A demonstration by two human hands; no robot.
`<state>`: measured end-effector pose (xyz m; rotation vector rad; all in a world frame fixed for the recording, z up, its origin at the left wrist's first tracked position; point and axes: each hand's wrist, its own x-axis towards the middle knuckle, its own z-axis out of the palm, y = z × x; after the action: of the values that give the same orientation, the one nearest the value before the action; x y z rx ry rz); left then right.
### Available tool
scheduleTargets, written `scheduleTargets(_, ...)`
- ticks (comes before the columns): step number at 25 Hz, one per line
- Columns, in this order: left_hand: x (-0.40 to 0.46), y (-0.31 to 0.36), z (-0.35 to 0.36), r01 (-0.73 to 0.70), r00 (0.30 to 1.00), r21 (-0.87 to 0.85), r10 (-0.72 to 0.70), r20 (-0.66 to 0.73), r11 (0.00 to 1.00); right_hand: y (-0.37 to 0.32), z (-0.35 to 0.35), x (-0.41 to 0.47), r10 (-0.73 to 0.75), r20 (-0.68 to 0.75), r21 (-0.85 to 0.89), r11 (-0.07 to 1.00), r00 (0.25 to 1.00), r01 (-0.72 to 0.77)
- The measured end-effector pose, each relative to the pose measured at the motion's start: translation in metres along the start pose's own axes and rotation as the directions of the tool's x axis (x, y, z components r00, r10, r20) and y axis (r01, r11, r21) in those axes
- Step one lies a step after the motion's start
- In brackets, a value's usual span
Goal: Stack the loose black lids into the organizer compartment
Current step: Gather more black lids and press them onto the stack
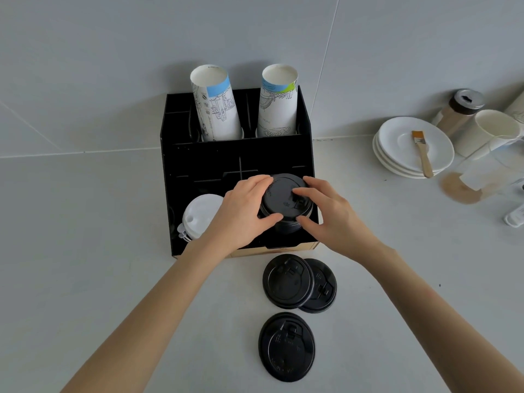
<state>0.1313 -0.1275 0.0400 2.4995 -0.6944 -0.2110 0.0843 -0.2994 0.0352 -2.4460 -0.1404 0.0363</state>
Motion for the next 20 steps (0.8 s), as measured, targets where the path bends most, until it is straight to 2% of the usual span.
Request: scheduleTargets(20, -0.004, -0.002, 0.009, -0.001, 1.0, -0.05, 0.0, -0.005, 0.999, 0.001, 0.009, -0.01, 0.022, -0.062, -0.016, 1.0, 0.998, -0.023)
